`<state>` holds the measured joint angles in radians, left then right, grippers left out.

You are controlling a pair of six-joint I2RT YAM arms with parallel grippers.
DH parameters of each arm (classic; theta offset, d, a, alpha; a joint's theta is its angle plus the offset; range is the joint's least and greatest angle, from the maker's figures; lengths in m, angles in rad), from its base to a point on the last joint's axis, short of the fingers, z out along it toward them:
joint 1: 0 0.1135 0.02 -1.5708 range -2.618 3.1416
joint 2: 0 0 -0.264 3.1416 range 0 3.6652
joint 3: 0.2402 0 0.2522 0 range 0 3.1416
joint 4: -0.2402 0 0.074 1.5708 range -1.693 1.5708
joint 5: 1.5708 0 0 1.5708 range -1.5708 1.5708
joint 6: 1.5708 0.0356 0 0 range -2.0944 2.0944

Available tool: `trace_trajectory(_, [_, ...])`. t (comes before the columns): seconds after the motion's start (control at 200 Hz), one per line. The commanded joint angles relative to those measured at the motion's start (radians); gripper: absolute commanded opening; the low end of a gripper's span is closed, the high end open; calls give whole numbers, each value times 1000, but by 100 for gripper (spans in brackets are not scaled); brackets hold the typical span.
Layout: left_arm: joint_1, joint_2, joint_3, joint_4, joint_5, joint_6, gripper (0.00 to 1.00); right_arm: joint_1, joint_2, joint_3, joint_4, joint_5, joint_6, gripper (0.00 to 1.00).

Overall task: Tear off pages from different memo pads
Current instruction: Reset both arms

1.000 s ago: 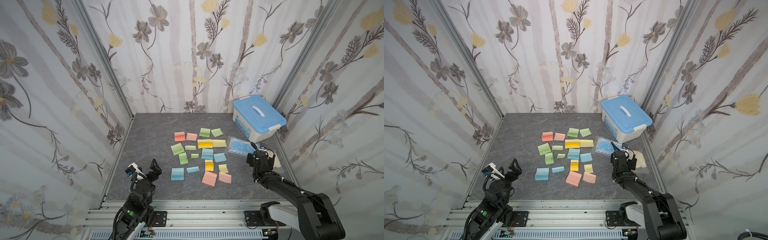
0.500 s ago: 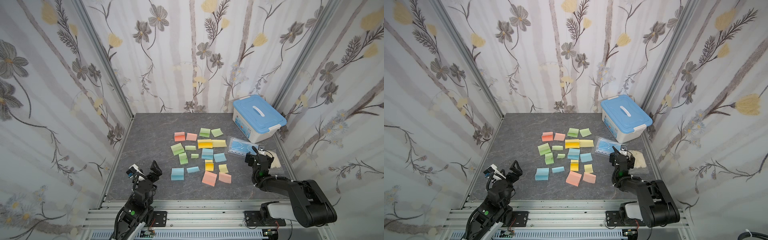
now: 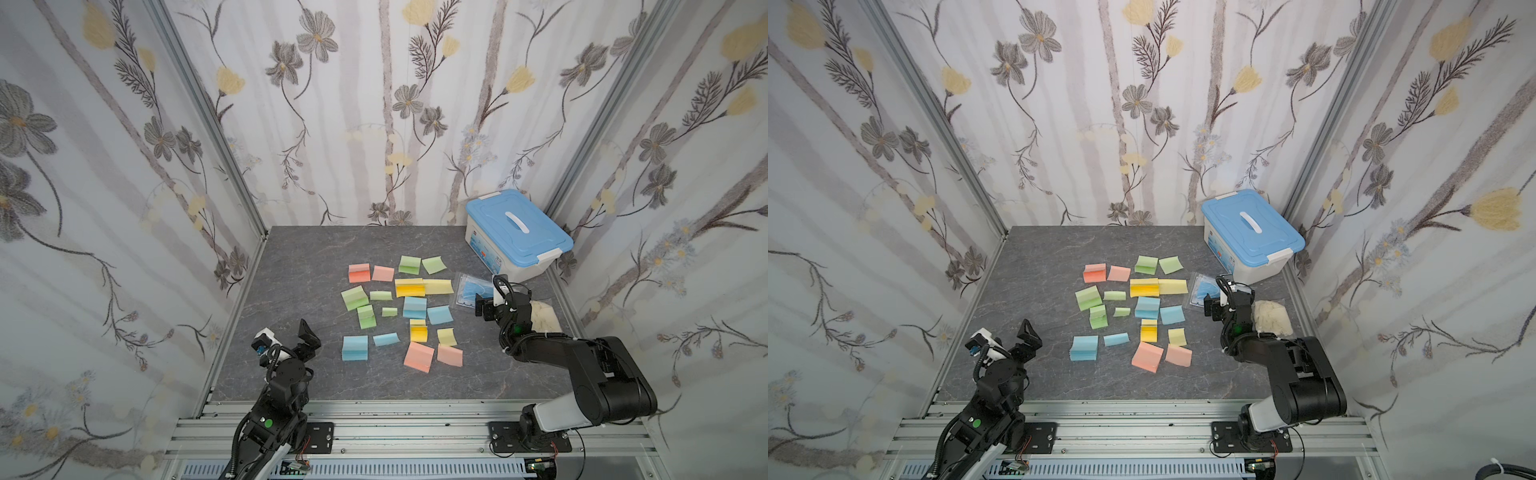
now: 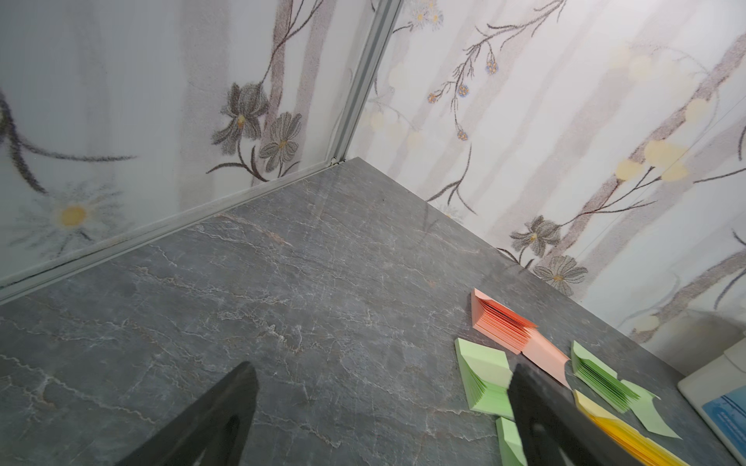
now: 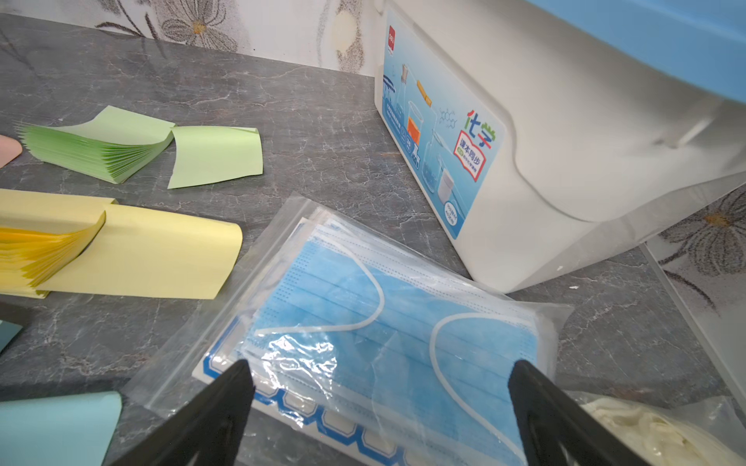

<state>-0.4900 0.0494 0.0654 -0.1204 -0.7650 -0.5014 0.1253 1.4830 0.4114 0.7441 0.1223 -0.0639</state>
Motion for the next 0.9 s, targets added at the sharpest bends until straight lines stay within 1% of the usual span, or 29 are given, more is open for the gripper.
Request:
trace_trajectory(0.0, [13,62,-41,240,-59,128,100,0,-1,6,-6,-28,-7,100])
trace_trajectory(0.09, [58,195,-25,380,-84,234,100,0,0,8,-6,-29,-8,100])
trace_trajectory(0.12, [83,248,-11,414,-74,260,100,0,0,8,-6,-29,-7,100])
trace_trajectory(0.16, [118,321,8,449,-33,279,100,0,0,8,-6,-29,-8,100])
trace_trajectory(0.23, [179,453,51,483,60,276,100,0,0,8,-6,-29,-8,100])
trace_trajectory(0.32, [212,621,102,559,136,313,100,1,2,9,-7,-29,-8,100])
trace_trajectory(0.425, [238,868,124,703,176,406,100,0,0,9,-7,-29,-8,100])
trace_trajectory(0.47, [257,998,138,753,185,414,100,0,1,9,-8,-28,-8,100])
trace_trajectory(0.49, [266,1050,151,783,167,421,100,0,1,9,-7,-29,-8,100])
trace_trajectory(0.51, [264,1077,183,740,157,414,100,0,0,10,-8,-28,-8,100])
trace_trajectory(0.535, [268,1098,220,690,200,407,100,0,1,10,-8,-28,-8,100])
trace_trajectory(0.595, [287,1162,227,792,279,407,100,0,2,9,-8,-28,-8,100])
trace_trajectory(0.654, [311,1229,229,886,308,402,100,0,2,9,-8,-29,-8,100])
trace_trajectory(0.709, [329,1276,281,836,295,423,100,0,1,9,-8,-28,-8,100])
trace_trajectory(0.769, [337,1344,287,947,285,499,100,0,1,10,-8,-29,-9,100])
trace_trajectory(0.789, [345,1372,281,1000,309,512,100,0,1,9,-9,-29,-8,100])
trace_trajectory(0.809, [364,1424,269,1067,327,490,100,0,0,9,-8,-29,-8,100])
trace_trajectory(0.829, [384,1473,261,1148,373,498,100,0,0,9,-8,-28,-8,100])
trace_trajectory(0.844, [389,1486,264,1145,404,510,100,0,2,9,-8,-27,-8,100])
trace_trajectory(0.869, [389,1479,281,1065,460,502,100,0,2,9,-8,-29,-8,100])
trace_trajectory(0.889, [396,1502,282,1096,461,497,100,0,1,9,-9,-29,-8,100])
trace_trajectory(0.899, [398,1523,278,1141,454,502,100,0,1,9,-8,-29,-8,100])
